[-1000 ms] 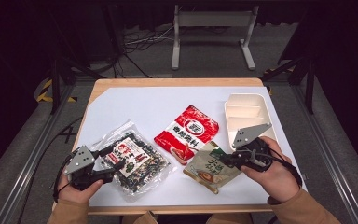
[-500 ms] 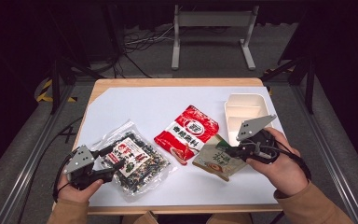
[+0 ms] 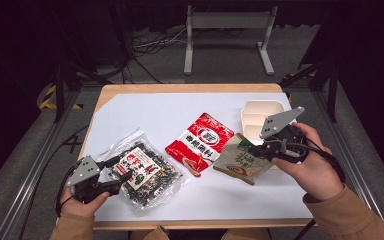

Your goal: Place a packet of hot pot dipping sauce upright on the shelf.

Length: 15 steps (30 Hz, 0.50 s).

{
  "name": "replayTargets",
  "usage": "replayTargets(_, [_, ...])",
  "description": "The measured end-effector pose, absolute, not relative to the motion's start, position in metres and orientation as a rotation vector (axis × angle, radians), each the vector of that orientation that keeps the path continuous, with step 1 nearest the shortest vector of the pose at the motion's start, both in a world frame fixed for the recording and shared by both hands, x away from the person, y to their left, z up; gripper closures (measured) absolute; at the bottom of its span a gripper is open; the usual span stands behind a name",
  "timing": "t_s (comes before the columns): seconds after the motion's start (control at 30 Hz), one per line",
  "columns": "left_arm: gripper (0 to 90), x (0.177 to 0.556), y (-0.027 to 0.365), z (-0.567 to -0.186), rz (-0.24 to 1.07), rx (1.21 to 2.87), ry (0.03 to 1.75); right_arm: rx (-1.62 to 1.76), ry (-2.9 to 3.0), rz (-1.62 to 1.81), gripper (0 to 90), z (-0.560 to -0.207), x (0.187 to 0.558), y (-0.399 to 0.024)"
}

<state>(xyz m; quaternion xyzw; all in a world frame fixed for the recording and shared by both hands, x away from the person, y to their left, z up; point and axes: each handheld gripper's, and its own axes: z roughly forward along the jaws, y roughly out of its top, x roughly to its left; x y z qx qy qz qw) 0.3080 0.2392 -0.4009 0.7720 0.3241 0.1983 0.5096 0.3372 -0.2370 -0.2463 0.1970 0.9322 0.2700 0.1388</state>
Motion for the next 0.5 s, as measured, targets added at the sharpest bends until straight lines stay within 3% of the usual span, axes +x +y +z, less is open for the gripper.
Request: replayTargets(0.5, [33.9, 0.303, 0.246, -0.401, 0.479, 1.853, 0.816, 0.503, 2.680, 0.739, 89.9, -0.216, 0.352, -0.239])
